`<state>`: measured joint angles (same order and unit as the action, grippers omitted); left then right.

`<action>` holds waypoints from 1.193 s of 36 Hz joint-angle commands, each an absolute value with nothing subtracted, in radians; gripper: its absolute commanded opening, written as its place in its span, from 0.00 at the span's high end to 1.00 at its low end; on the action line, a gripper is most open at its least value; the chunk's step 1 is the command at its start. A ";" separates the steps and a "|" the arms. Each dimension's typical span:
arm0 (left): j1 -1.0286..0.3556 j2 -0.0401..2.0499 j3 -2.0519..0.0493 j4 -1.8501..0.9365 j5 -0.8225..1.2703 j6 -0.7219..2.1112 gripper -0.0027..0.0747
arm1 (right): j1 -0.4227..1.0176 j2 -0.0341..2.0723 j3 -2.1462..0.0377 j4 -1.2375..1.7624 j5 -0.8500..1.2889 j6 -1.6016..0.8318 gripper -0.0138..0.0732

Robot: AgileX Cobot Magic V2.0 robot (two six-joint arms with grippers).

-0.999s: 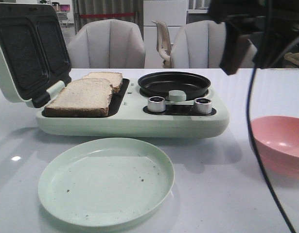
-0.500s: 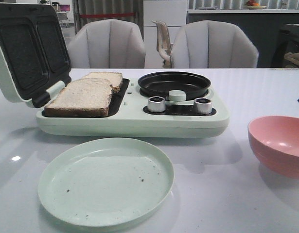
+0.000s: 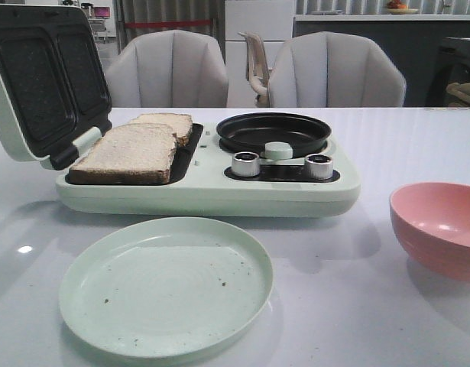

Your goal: Make breakfast with bread and shrimp

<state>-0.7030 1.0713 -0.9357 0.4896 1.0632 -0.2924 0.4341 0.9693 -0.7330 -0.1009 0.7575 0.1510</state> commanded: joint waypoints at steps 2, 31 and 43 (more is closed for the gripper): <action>-0.546 1.141 -1.004 0.544 1.055 -0.322 0.61 | 0.432 0.952 -0.758 -0.110 0.702 0.151 0.30; 0.198 1.525 -1.368 -0.326 0.758 0.175 0.84 | 0.432 0.952 -0.758 -0.110 0.702 0.151 0.30; 0.196 1.714 -1.539 -0.561 0.764 0.216 0.84 | 0.432 0.952 -0.758 -0.110 0.702 0.151 0.30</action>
<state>0.1957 1.7244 -1.4746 -0.4541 0.8013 0.1883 0.4341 0.9693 -0.7330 -0.1009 0.7575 0.1510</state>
